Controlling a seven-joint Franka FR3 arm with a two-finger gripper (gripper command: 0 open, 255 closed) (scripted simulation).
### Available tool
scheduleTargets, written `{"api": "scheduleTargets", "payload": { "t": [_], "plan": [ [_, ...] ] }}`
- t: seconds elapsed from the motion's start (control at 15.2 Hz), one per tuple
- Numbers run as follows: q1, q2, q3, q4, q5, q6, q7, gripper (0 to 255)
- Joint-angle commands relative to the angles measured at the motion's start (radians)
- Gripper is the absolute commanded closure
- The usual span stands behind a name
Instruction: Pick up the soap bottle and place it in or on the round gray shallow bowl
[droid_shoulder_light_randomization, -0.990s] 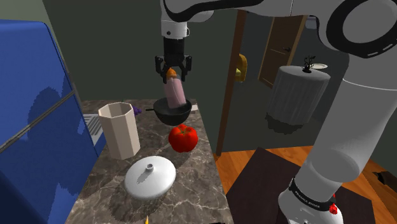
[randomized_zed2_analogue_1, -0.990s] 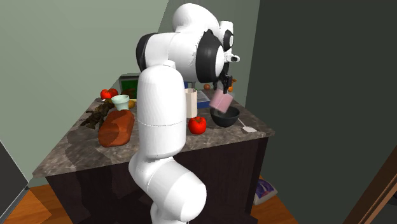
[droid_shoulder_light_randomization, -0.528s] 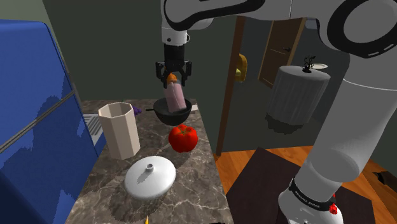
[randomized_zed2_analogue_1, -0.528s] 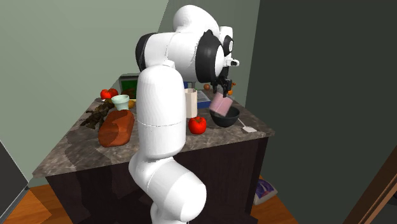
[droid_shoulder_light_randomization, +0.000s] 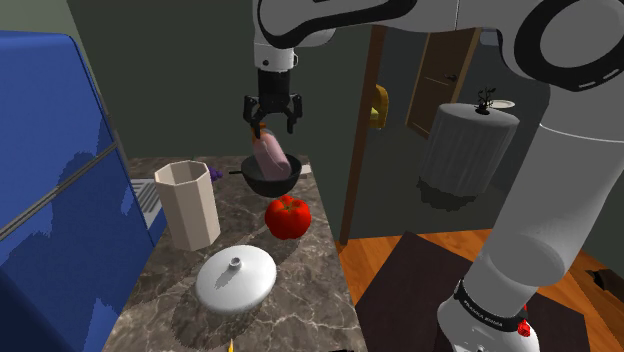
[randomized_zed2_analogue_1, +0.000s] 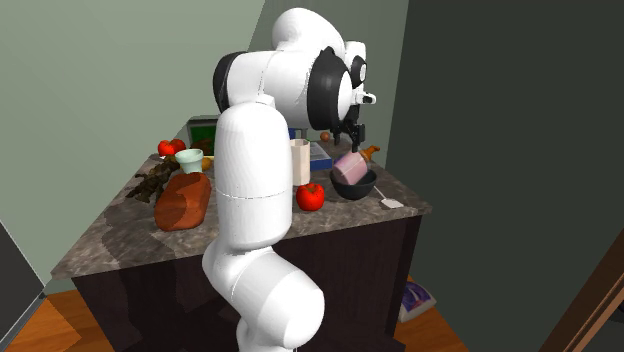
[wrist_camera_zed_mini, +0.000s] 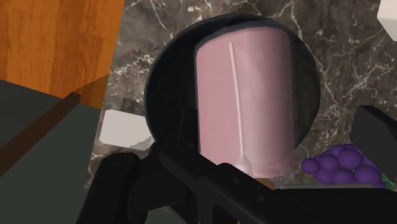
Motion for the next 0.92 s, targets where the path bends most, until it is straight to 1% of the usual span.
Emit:
{"api": "scheduleTargets", "payload": {
  "t": [0.0,0.07,0.33,0.86],
  "plan": [
    [0.0,0.0,0.0,0.0,0.0,0.0,0.0,0],
    [0.0,0.0,0.0,0.0,0.0,0.0,0.0,0],
    [0.003,0.012,0.001,0.143,-0.004,-0.131,0.002,0],
    [0.003,0.012,0.001,0.143,-0.004,-0.131,0.002,0]
  ]
}}
